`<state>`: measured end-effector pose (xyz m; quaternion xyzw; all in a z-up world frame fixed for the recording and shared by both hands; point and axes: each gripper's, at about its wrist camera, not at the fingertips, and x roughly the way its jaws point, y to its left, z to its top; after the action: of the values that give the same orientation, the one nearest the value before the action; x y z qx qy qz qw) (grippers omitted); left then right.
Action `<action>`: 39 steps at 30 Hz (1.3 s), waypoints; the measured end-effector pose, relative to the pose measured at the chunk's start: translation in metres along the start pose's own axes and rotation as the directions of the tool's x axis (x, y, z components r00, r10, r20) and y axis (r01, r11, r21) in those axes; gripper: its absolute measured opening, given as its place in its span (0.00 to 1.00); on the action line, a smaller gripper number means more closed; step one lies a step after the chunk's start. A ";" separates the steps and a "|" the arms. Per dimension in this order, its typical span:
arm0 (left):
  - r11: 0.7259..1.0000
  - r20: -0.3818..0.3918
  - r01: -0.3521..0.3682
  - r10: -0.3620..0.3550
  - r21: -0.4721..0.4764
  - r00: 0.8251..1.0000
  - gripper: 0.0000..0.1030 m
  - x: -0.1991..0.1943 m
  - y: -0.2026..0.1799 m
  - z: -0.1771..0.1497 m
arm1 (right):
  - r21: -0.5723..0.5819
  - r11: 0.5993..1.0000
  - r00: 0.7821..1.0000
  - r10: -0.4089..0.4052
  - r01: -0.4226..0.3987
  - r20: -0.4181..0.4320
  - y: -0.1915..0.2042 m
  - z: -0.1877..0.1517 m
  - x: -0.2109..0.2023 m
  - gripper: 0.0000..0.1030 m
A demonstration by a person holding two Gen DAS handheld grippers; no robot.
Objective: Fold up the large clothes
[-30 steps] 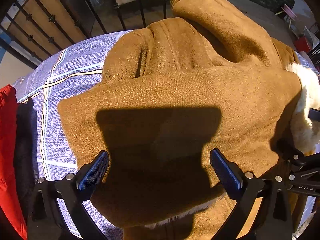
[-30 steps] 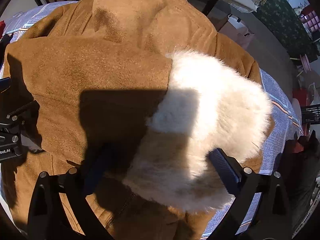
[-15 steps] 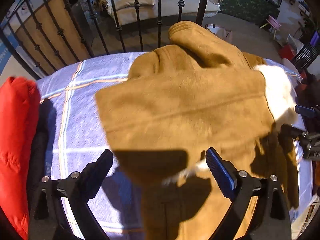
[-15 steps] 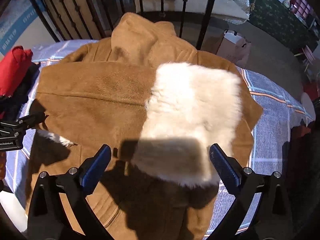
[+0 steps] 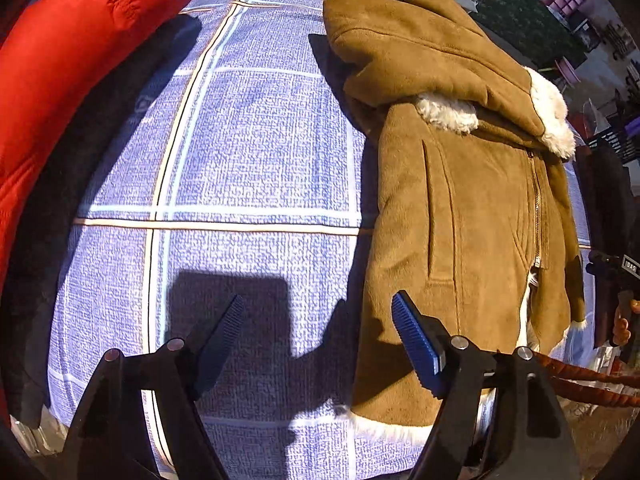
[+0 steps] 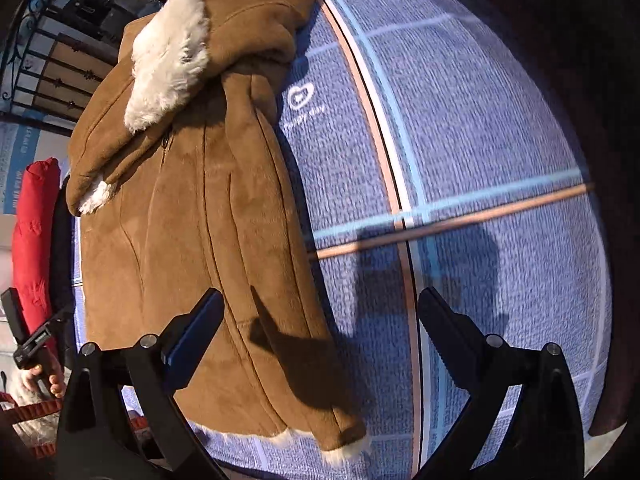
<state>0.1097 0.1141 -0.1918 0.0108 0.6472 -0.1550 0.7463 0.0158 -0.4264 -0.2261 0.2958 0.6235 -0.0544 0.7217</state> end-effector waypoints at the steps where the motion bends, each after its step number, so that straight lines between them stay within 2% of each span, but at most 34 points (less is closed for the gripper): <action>1: 1.000 -0.002 0.017 -0.017 0.002 1.000 0.71 0.001 -0.002 -0.006 | 0.004 1.000 1.000 0.018 -0.018 -0.012 -0.003 -0.005 0.001 0.94; 8: 0.995 -0.066 0.088 -0.086 0.038 0.994 0.71 0.019 -0.008 -0.026 | -0.042 0.997 0.994 0.055 -0.059 -0.092 -0.007 -0.035 0.019 0.92; 11: 0.996 -0.077 0.081 -0.078 0.039 0.994 0.71 0.032 -0.014 -0.030 | -0.032 0.996 0.988 0.084 -0.089 -0.130 -0.007 -0.044 0.031 0.91; 15: 0.998 -0.093 0.064 -0.064 0.003 0.994 0.71 0.050 -0.019 -0.029 | -0.088 0.996 0.991 0.024 -0.035 -0.128 0.002 -0.049 0.041 0.90; 17: 0.999 -0.096 0.052 -0.051 0.002 0.994 0.71 0.055 -0.023 -0.029 | -0.120 0.993 0.993 -0.004 -0.011 -0.122 0.011 -0.049 0.041 0.77; 19: 0.999 -0.094 0.033 -0.031 0.024 0.995 0.71 0.060 -0.030 -0.030 | -0.150 0.988 0.992 0.002 -0.021 -0.130 0.021 -0.050 0.043 0.57; 20: 0.999 -0.092 0.025 -0.022 0.036 0.996 0.70 0.062 -0.032 -0.030 | -0.157 0.987 0.990 0.013 -0.035 -0.138 0.025 -0.050 0.045 0.52; 21: 0.999 -0.093 0.021 -0.017 0.049 0.996 0.67 0.063 -0.033 -0.030 | -0.160 0.986 0.990 0.012 -0.035 -0.142 0.028 -0.051 0.047 0.47; 23: 0.996 -0.102 0.058 -0.051 0.066 0.993 0.48 0.062 -0.036 -0.028 | -0.164 0.986 0.990 -0.009 -0.014 -0.139 0.031 -0.051 0.050 0.38; 24: 0.992 -0.114 0.107 -0.099 0.069 0.989 0.28 0.061 -0.039 -0.027 | -0.161 0.987 0.990 -0.011 -0.012 -0.140 0.034 -0.050 0.051 0.31; 25: 0.992 -0.112 0.099 -0.090 0.081 0.990 0.25 0.060 -0.042 -0.027 | -0.156 0.988 0.990 -0.008 -0.014 -0.139 0.034 -0.050 0.050 0.25; 28: 0.988 -0.102 0.092 -0.080 0.120 0.992 0.19 0.059 -0.051 -0.026 | -0.158 0.987 0.992 0.014 -0.034 -0.129 0.036 -0.053 0.044 0.21; 31: 0.987 -0.086 0.138 -0.131 0.083 0.988 0.16 0.049 -0.044 -0.027 | -0.160 0.986 0.993 0.022 -0.041 -0.118 0.037 -0.055 0.037 0.18; 39: 0.966 0.013 0.211 -0.215 0.150 0.976 0.14 -0.006 -0.053 -0.032 | -0.191 0.974 0.992 0.110 -0.120 -0.064 0.044 -0.064 -0.012 0.14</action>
<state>0.0652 0.0716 -0.1817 -0.0057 0.6204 -0.2820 0.7318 -0.0224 -0.3627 -0.2024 0.2606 0.6266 0.0567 0.7323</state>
